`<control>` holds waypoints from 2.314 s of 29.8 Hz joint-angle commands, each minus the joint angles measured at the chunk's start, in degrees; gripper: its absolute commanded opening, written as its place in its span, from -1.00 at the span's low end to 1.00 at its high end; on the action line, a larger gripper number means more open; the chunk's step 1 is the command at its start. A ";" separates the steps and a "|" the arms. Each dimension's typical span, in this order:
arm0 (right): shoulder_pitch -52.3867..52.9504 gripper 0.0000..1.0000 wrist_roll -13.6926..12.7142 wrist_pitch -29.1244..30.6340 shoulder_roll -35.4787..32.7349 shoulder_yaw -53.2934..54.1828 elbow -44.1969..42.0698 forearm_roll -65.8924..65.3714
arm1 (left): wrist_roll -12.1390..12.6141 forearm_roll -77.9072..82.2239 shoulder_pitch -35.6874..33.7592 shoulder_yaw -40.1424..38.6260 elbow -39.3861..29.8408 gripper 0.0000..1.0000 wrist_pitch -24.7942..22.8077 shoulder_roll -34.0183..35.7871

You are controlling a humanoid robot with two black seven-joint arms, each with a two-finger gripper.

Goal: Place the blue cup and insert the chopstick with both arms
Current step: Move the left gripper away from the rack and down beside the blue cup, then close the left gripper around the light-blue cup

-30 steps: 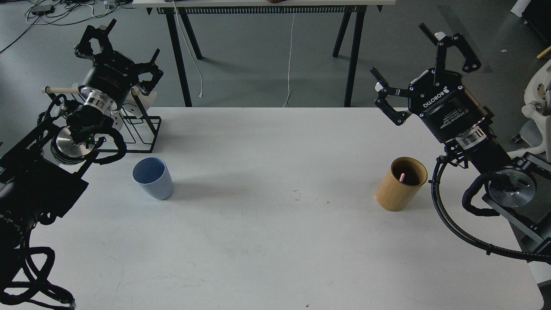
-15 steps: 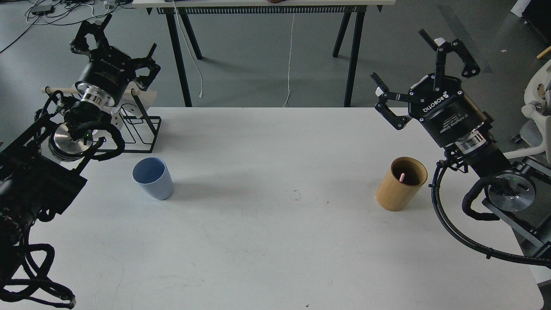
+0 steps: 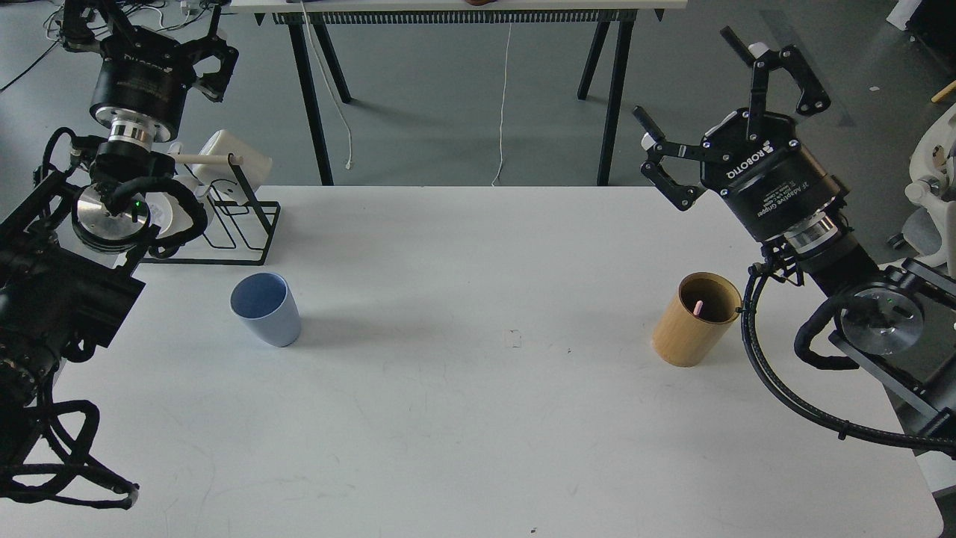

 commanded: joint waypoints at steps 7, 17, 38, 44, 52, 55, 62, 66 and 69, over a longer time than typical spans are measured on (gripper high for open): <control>-0.42 0.98 0.09 0.00 -0.26 0.40 0.33 -0.09 | 1.74 1.50 -8.40 12.25 -5.34 1.00 0.01 4.74; -0.94 0.98 0.09 0.00 -0.18 2.33 0.06 -0.09 | -5.64 17.05 -22.89 39.93 -33.11 1.00 0.93 21.18; -2.52 0.98 0.17 0.00 -0.26 2.95 -0.03 -0.09 | -12.03 63.60 -27.39 52.68 -37.79 1.00 1.55 41.22; -3.23 0.98 0.17 0.00 -0.26 2.95 -0.20 -0.09 | -12.03 78.83 -27.39 61.13 -37.62 1.00 6.82 42.90; -4.46 0.98 0.17 0.00 -0.26 3.04 -0.03 -0.09 | -12.03 88.95 -23.10 66.58 -29.55 1.00 12.45 40.45; -4.72 0.98 0.17 0.00 -0.26 3.04 -0.03 -0.09 | -12.03 90.18 -19.84 66.76 -25.06 1.00 13.24 36.32; -5.43 0.98 0.17 0.00 -0.26 3.83 0.06 -0.09 | -12.03 90.98 -16.23 66.76 -20.83 1.00 13.33 32.10; -5.60 0.98 0.17 0.00 -0.61 3.83 0.06 -0.09 | -12.03 90.98 -13.86 66.76 -17.59 0.99 13.42 29.73; -5.95 0.98 0.17 0.00 -0.61 3.83 0.06 -0.09 | -12.03 90.89 -12.45 66.67 -14.25 0.97 13.42 27.44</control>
